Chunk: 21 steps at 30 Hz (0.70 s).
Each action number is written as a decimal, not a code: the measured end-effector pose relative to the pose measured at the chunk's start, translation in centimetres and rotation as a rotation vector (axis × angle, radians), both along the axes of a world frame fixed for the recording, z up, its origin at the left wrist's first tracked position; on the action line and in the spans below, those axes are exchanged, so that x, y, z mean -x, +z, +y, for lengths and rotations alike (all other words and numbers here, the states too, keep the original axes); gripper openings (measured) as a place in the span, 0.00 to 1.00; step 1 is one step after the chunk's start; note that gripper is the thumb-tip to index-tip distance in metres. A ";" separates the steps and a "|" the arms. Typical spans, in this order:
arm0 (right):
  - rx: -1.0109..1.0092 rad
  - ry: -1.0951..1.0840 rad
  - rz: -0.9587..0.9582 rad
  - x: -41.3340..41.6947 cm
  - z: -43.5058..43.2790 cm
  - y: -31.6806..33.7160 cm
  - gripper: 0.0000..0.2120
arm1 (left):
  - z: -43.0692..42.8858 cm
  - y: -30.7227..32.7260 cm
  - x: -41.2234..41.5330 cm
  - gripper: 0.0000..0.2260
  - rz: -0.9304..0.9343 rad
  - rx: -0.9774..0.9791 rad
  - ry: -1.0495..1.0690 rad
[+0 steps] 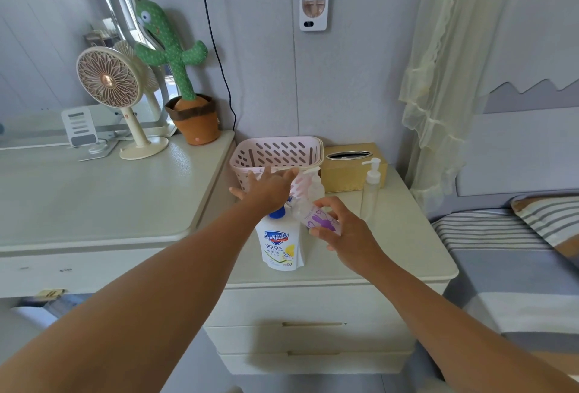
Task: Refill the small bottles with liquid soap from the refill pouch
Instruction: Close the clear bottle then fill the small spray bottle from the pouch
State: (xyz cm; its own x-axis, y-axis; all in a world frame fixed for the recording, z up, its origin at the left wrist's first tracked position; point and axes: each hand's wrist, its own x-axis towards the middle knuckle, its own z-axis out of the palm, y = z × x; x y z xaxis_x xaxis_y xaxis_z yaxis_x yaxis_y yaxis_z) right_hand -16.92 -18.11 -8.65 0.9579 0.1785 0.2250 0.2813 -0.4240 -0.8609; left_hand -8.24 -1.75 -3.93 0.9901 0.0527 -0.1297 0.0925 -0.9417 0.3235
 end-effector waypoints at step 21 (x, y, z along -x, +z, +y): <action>-0.029 -0.004 -0.004 -0.2 0.1 0.2 0.18 | 0.7 -0.5 -1.8 0.36 -0.022 -0.003 -0.026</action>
State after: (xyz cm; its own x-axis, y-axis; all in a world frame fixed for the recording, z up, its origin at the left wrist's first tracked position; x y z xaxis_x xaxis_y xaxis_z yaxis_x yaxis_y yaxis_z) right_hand -16.67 -18.03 -8.45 0.9576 0.1676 0.2343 0.2833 -0.3998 -0.8717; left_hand -6.41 -1.01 -4.41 0.9938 0.0268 -0.1083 0.0606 -0.9446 0.3225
